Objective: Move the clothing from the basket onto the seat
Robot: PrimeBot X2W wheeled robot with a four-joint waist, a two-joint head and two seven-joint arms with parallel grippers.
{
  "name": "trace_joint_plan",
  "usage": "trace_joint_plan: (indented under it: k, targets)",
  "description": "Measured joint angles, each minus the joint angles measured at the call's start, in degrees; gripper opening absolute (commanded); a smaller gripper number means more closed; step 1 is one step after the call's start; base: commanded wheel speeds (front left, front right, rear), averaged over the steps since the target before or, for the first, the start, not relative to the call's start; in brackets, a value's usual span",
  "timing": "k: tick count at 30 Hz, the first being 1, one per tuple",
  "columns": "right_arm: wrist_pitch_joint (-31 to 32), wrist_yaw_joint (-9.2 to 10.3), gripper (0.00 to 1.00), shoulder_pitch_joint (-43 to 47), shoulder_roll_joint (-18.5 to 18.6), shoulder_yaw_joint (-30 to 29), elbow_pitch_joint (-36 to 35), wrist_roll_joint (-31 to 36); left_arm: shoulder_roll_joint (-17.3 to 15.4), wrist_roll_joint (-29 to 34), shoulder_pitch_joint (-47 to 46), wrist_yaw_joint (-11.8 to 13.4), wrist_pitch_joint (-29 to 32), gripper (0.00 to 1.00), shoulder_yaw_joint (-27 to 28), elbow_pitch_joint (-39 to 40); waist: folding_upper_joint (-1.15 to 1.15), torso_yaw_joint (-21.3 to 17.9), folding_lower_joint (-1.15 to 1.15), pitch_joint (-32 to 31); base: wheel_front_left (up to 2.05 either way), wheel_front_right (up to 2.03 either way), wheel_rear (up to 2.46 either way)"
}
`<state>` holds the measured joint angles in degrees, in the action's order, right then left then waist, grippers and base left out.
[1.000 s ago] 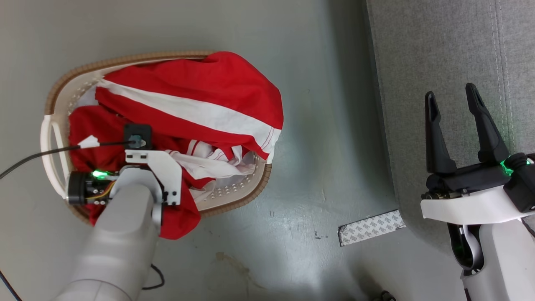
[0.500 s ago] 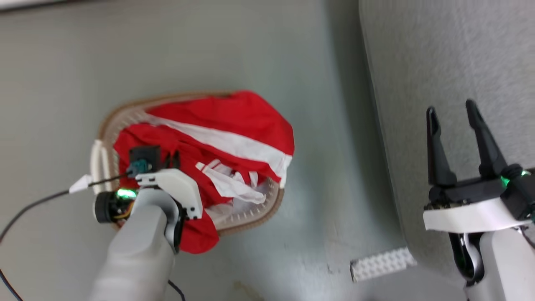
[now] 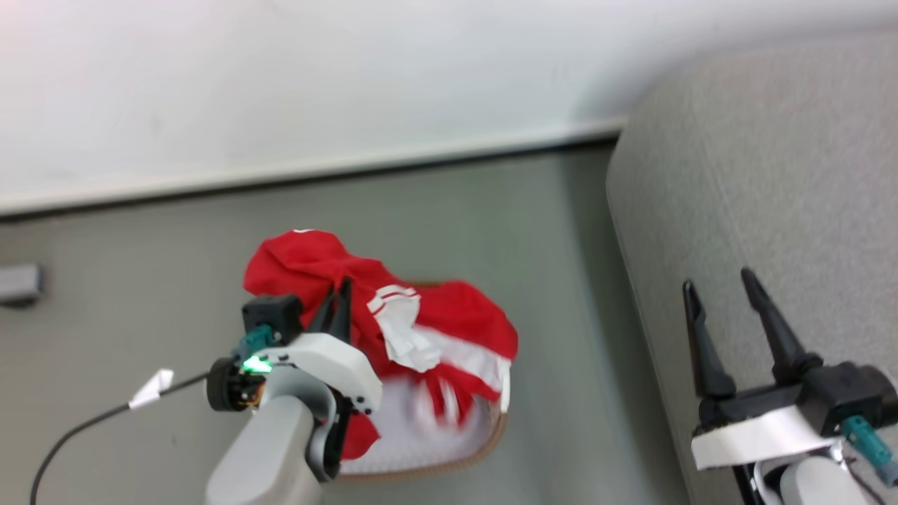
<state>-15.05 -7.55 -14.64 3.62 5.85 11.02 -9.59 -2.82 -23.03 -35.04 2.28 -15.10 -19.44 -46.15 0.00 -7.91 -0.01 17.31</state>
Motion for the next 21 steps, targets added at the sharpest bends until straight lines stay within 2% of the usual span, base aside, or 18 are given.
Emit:
trace_joint_plan:
  k: [6,13,21]
  targets:
    - [-0.01,0.0,1.0,2.98,-0.2,0.8,0.93,0.43,0.0,-1.2,5.32,1.33,0.62,0.0,-1.16,10.03,0.0,1.16,-0.01,-7.09,0.0,0.0,0.0]
    - [0.0,0.0,1.0,6.19,-0.4,1.3,1.54,0.87,-1.52,-1.88,11.77,3.54,5.0,0.0,-1.57,23.79,0.0,1.59,-0.01,-13.6,0.0,0.0,0.0]
    - [-0.01,0.0,1.0,7.18,-0.59,2.96,-0.09,0.88,-3.67,-1.87,16.53,6.35,10.82,0.0,-2.41,37.34,0.0,1.1,-0.01,-16.38,0.0,0.0,0.0]
